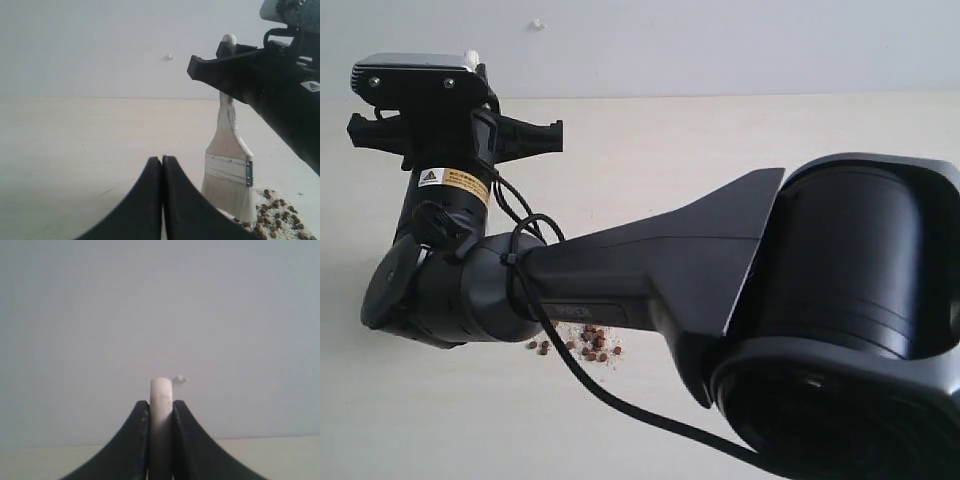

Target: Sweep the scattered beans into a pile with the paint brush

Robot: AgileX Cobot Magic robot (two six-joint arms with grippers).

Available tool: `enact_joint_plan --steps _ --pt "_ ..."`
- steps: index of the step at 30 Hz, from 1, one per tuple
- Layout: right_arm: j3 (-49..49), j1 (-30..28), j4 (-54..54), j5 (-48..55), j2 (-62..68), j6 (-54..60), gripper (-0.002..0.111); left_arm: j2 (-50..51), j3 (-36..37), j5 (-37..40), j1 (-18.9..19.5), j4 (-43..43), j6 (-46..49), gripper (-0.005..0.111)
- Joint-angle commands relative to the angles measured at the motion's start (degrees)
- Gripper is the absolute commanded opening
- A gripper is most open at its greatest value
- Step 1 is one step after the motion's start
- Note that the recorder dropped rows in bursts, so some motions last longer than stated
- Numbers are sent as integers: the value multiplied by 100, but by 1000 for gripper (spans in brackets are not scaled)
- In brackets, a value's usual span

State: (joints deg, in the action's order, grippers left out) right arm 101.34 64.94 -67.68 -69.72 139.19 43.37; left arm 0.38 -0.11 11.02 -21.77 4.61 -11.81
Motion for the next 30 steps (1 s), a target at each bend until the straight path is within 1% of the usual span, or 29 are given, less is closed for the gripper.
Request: enact_joint_plan --steps 1,3,5,11,19,26,28,30 --pt "13 103 -295 -24 182 -304 0 -16 11 -3 14 -33 10 0" --pt "13 103 -641 -24 309 -517 0 -16 11 -3 14 -33 10 0" --pt "13 103 -782 -24 366 -418 0 -16 11 -3 14 -33 10 0" --pt "13 103 -825 -24 378 654 0 -16 11 -3 14 -33 10 0" --pt "13 80 -578 -24 378 1631 0 -16 11 -3 14 -33 10 0" --pt "13 29 -193 -24 327 1652 0 -16 11 -3 14 -33 10 0" --pt "13 29 -188 -24 255 1459 0 -16 11 -3 14 -33 10 0" --pt "13 24 -212 -24 165 1029 0 -16 11 -3 14 -33 10 0"
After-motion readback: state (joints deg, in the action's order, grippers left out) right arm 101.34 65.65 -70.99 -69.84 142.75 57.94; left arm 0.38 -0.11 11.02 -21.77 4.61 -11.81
